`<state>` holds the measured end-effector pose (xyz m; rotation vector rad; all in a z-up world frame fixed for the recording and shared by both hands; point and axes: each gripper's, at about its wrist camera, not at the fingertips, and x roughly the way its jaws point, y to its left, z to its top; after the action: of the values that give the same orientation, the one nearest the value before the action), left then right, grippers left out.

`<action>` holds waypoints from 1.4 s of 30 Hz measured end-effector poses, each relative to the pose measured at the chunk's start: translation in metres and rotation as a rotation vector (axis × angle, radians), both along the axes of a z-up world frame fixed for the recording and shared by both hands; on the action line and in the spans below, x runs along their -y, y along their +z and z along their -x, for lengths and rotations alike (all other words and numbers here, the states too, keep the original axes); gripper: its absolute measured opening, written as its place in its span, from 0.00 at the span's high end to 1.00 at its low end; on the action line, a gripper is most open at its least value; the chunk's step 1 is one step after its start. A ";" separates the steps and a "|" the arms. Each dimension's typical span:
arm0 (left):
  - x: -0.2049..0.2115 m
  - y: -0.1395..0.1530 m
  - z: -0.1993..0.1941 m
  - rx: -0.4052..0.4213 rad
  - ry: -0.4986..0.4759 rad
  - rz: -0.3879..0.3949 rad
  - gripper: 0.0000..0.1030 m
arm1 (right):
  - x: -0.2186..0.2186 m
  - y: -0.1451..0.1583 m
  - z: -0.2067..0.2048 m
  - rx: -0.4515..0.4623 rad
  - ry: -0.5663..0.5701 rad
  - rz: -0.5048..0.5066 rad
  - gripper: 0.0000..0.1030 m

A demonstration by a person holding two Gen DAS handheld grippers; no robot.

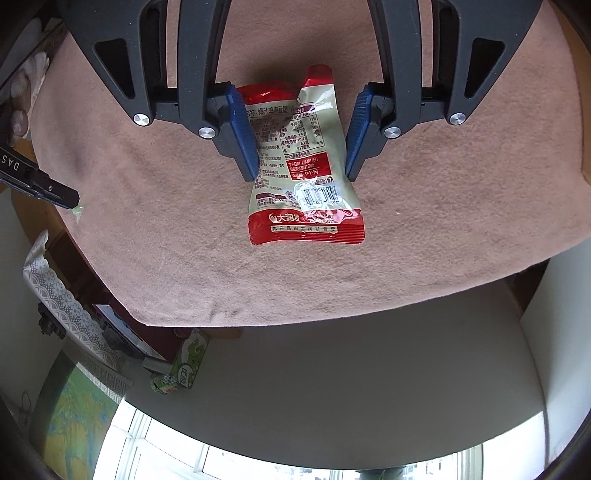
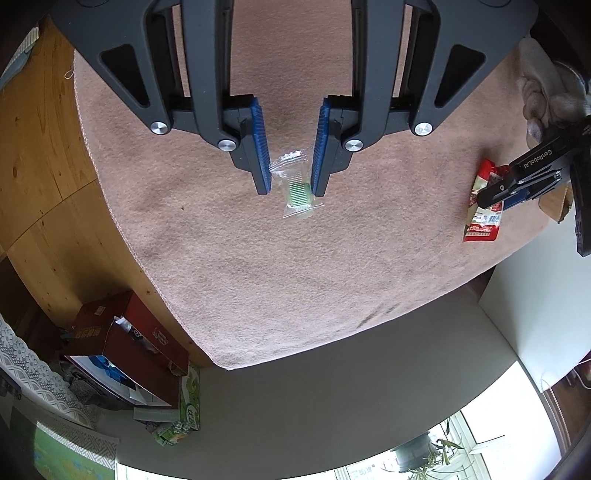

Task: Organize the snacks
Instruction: 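Close the left gripper on the red-white packet while the right gripper grasps the green candy, then carry both snacks into the cardboard box and open both grippers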

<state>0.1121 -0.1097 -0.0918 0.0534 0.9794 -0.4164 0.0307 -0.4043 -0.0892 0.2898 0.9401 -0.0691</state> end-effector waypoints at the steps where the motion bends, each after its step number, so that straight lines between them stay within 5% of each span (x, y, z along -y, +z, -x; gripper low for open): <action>1: -0.005 0.001 0.002 0.004 0.008 0.013 0.56 | -0.005 0.002 0.000 0.007 0.010 -0.004 0.78; 13: -0.077 0.035 0.037 0.100 0.089 0.121 0.56 | -0.084 0.030 -0.009 0.083 0.184 -0.138 0.78; 23: -0.142 0.064 0.074 0.199 0.181 0.178 0.56 | -0.183 0.051 -0.016 0.138 0.342 -0.117 0.78; 42: -0.266 0.066 0.118 0.333 0.411 0.088 0.56 | -0.363 0.061 -0.019 0.167 0.585 -0.129 0.77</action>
<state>-0.0063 0.1562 -0.0253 -0.1528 0.6207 -0.0663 0.0499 -0.0413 -0.0285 0.1280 0.8329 0.5471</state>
